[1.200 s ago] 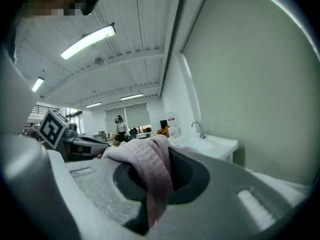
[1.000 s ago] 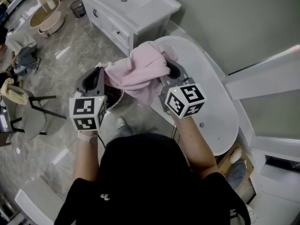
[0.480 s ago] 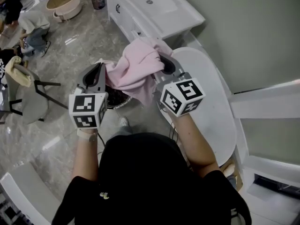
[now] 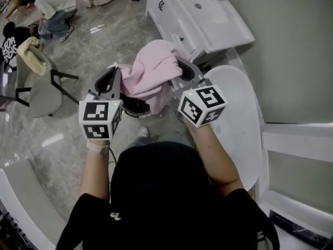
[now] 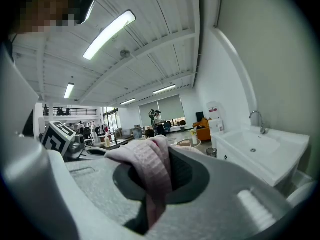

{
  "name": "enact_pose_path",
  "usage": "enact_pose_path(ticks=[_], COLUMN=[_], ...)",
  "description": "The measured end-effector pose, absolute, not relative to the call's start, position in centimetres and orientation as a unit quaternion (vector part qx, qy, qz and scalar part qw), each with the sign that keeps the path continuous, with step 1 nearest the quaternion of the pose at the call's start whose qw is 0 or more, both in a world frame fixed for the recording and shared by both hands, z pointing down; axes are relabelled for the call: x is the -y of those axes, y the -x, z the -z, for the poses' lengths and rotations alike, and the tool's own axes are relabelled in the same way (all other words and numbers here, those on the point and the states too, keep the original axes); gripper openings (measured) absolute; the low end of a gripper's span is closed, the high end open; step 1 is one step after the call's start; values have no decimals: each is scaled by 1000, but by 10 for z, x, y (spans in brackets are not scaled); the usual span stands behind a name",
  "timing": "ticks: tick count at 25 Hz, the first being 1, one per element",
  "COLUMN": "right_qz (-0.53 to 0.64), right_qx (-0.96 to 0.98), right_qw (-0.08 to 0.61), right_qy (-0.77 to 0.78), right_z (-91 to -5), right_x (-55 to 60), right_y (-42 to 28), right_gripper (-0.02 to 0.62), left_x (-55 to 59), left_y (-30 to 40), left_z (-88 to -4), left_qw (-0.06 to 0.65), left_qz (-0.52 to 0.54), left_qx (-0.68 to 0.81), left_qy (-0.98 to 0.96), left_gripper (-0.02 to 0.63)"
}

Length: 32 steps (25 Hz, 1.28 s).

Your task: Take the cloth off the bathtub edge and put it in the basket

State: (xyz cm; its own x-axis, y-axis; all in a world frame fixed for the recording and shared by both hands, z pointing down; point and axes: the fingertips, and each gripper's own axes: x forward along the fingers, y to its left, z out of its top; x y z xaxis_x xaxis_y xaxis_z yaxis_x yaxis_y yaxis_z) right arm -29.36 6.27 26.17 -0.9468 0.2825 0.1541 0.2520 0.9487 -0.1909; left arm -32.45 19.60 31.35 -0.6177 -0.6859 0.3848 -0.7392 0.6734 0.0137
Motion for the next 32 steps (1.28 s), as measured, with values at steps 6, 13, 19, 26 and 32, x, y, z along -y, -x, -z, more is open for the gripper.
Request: enact_pose_path(ticks=[6, 13, 19, 26, 32], right_qz=[-103, -130, -141, -156, -152], right_qx=[973, 953, 929, 903, 886], right_qw=[109, 141, 165, 168, 160], right_qy=[174, 234, 299, 362, 408], right_z=[-286, -320, -338, -333, -319], right_x=[-85, -103, -122, -147, -173], right_y=[325, 359, 389, 416, 430], right_gripper=[26, 26, 26, 26, 26], left_x=[-216, -217, -219, -233, -252], left_y=[345, 361, 377, 393, 403], left_z=[-332, -361, -370, -366, -352], left_qw=[202, 235, 254, 255, 246], left_qz=[-67, -69, -58, -52, -51], left_qx=[905, 911, 923, 938, 949], left_qy=[-368, -332, -282, -229, -189], left_gripper=[23, 23, 23, 23, 23])
